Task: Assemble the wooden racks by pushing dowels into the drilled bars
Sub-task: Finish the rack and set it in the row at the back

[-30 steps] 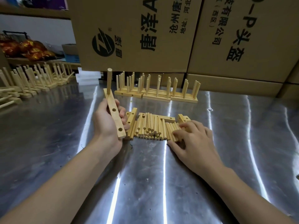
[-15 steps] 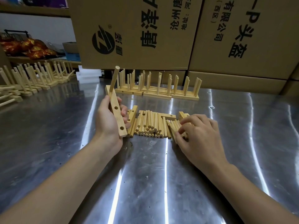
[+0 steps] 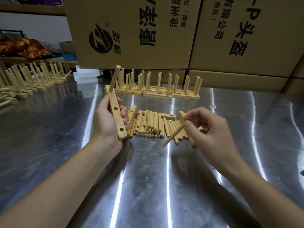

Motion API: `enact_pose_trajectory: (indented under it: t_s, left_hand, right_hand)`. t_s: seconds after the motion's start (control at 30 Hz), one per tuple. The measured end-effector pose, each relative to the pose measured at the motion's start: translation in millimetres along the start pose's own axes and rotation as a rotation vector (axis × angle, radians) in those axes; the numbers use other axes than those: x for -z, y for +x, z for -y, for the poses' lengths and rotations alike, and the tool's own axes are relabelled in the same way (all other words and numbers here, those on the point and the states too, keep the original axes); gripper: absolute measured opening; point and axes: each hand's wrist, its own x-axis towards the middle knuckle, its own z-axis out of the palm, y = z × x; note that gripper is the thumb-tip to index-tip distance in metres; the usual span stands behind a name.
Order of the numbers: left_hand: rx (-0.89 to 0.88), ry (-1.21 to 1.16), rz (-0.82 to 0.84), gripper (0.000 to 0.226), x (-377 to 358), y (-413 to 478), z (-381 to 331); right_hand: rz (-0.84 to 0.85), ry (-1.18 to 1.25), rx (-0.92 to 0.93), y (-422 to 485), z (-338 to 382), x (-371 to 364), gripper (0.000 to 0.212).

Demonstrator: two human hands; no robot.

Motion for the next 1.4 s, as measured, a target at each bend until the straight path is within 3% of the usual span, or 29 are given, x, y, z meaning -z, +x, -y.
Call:
enact_pose_trajectory:
  t_s: [0.1,0.23,0.4,0.53,0.63,0.83,0.9,1.2,1.33,1.4]
  left_hand:
    - [-0.006,0.002,0.004,0.034,0.4,-0.6,-1.1]
    - [-0.006,0.009,0.007,0.034,0.6,-1.3,-0.4]
    - [0.001,0.036,0.019,0.034,0.8,-2.1,1.3]
    - [0.009,0.041,0.03,0.035,0.0,-3.8,2.5]
    - [0.02,0.044,0.033,0.036,-2.3,-5.4,3.5]
    - [0.102,0.082,0.111,0.039,-10.5,-14.5,14.7]
    - [0.131,0.123,0.146,0.039,-12.8,-17.5,19.7]
    - [0.241,0.12,0.297,0.042,-20.3,-28.4,28.7]
    - [0.251,0.056,0.327,0.042,-21.2,-29.0,26.9]
    - [0.239,0.035,0.353,0.041,-22.0,-30.2,26.8]
  right_hand:
    - [0.077,-0.156,0.094,-4.9,4.3,-7.8,0.018]
    - [0.142,-0.161,0.116,-7.5,7.7,-12.4,0.019]
    - [0.215,-0.026,-0.033,-7.5,1.0,-19.0,0.015]
    - [0.339,-0.191,-0.066,-8.8,-5.8,-20.3,0.013]
    - [0.301,-0.187,-0.056,-9.1,-5.3,-19.7,0.014]
    - [0.273,0.354,-0.17,-7.4,6.0,-16.9,0.002]
    - [0.251,0.413,-0.187,-7.0,8.4,-16.0,0.01]
    - [0.213,0.444,-0.168,-6.6,10.7,-15.1,0.023]
    - [0.221,0.416,-0.173,-6.8,9.1,-16.3,0.015]
    - [0.237,0.267,-0.132,-8.3,6.6,-17.0,0.011]
